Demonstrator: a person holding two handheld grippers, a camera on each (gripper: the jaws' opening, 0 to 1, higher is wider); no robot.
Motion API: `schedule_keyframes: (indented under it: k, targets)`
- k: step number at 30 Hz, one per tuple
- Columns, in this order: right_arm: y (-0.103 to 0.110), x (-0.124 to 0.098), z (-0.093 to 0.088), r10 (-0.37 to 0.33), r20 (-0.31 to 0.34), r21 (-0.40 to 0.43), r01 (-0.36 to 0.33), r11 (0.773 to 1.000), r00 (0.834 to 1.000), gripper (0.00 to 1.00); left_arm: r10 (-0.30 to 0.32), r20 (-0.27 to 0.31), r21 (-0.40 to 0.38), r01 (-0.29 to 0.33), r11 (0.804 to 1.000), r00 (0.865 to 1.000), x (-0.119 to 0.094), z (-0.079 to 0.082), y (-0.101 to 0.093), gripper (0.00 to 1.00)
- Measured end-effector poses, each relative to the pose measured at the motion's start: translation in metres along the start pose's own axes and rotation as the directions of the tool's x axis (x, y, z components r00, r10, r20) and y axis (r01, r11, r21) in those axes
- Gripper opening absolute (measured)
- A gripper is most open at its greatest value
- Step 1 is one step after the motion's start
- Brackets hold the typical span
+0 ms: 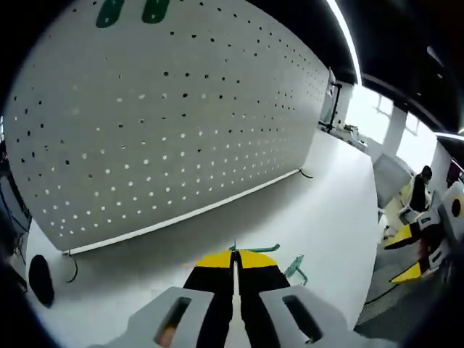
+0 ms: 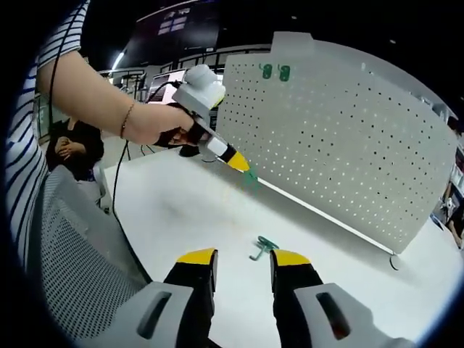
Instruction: Insert the hook assembly into the mounting plate slot until the hook locks in place.
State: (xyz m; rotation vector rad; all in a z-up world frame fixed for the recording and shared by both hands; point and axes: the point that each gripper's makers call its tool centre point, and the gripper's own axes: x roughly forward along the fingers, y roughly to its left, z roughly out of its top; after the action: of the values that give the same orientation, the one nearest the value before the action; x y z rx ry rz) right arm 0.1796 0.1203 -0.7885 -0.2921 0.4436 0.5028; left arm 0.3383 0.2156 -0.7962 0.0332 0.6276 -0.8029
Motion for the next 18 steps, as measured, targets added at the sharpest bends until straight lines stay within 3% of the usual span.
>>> schedule_keyframes:
  k: [8,18]
  targets:
    - [0.003,-0.001,0.005,0.011,0.019,-0.017,-0.011,1.0,1.0,0.27,0.024,-0.051,0.009,-0.024,1.0,0.998,-0.05,-0.007,-0.015,0.01]
    - [0.016,-0.002,0.011,0.065,0.033,-0.046,-0.063,0.997,0.997,0.28,0.015,-0.082,-0.048,-0.019,0.999,0.996,-0.081,-0.022,-0.03,0.01]
